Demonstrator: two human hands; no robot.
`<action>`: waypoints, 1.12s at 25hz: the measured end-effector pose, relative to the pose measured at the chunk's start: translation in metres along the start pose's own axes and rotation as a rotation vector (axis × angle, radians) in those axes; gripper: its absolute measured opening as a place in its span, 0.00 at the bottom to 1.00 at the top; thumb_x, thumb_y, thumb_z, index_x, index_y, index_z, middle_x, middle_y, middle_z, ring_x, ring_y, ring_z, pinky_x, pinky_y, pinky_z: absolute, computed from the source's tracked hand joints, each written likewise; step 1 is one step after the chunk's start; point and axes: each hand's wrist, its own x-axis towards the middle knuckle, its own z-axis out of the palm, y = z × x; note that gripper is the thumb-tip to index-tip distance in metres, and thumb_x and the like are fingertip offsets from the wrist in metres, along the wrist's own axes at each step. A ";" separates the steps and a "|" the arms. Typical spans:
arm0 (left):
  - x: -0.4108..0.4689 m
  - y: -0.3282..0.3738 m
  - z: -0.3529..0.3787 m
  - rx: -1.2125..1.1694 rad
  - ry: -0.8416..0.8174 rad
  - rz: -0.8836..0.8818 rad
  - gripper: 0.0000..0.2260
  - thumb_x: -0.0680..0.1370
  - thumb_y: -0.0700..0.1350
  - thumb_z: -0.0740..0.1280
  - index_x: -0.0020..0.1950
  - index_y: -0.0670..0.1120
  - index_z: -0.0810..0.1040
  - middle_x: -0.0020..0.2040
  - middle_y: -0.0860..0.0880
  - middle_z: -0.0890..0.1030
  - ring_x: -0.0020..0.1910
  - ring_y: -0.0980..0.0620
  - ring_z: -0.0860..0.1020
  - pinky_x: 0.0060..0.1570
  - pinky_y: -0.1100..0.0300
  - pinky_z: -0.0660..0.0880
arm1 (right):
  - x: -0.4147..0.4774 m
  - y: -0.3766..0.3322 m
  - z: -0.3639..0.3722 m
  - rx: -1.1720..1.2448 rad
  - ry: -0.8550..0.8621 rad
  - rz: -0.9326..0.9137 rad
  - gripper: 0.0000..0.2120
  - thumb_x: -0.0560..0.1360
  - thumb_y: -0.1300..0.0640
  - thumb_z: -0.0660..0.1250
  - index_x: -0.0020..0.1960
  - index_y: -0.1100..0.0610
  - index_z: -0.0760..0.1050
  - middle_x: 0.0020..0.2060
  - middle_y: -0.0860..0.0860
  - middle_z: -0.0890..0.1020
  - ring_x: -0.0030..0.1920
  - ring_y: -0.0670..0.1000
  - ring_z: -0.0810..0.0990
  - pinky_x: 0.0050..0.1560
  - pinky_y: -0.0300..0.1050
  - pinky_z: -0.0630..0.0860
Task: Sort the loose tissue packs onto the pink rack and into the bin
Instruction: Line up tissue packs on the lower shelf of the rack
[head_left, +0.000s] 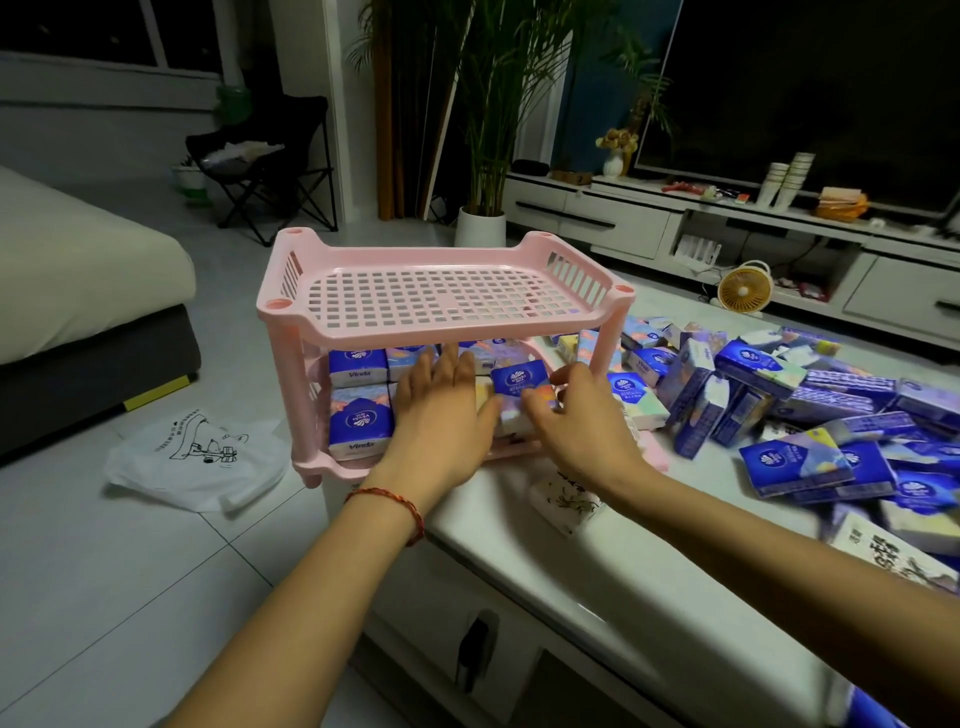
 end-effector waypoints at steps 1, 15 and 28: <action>0.004 0.000 0.000 0.018 0.004 0.006 0.26 0.82 0.53 0.50 0.76 0.45 0.49 0.77 0.46 0.47 0.76 0.43 0.45 0.74 0.47 0.45 | -0.004 -0.001 -0.002 -0.178 0.022 -0.061 0.17 0.77 0.46 0.59 0.58 0.57 0.66 0.62 0.57 0.69 0.52 0.61 0.76 0.46 0.49 0.72; 0.023 -0.006 -0.002 0.176 -0.055 -0.049 0.23 0.82 0.49 0.49 0.76 0.47 0.50 0.77 0.48 0.50 0.76 0.42 0.46 0.73 0.45 0.40 | -0.005 -0.013 -0.005 -0.528 -0.084 -0.194 0.22 0.77 0.44 0.56 0.64 0.56 0.65 0.62 0.57 0.66 0.55 0.61 0.75 0.48 0.49 0.70; 0.023 -0.007 0.001 0.154 -0.012 -0.054 0.23 0.82 0.47 0.52 0.76 0.46 0.53 0.76 0.46 0.54 0.75 0.42 0.50 0.74 0.44 0.45 | 0.023 -0.020 0.008 -0.457 -0.101 -0.171 0.19 0.78 0.55 0.57 0.67 0.60 0.62 0.65 0.61 0.64 0.56 0.62 0.75 0.44 0.47 0.68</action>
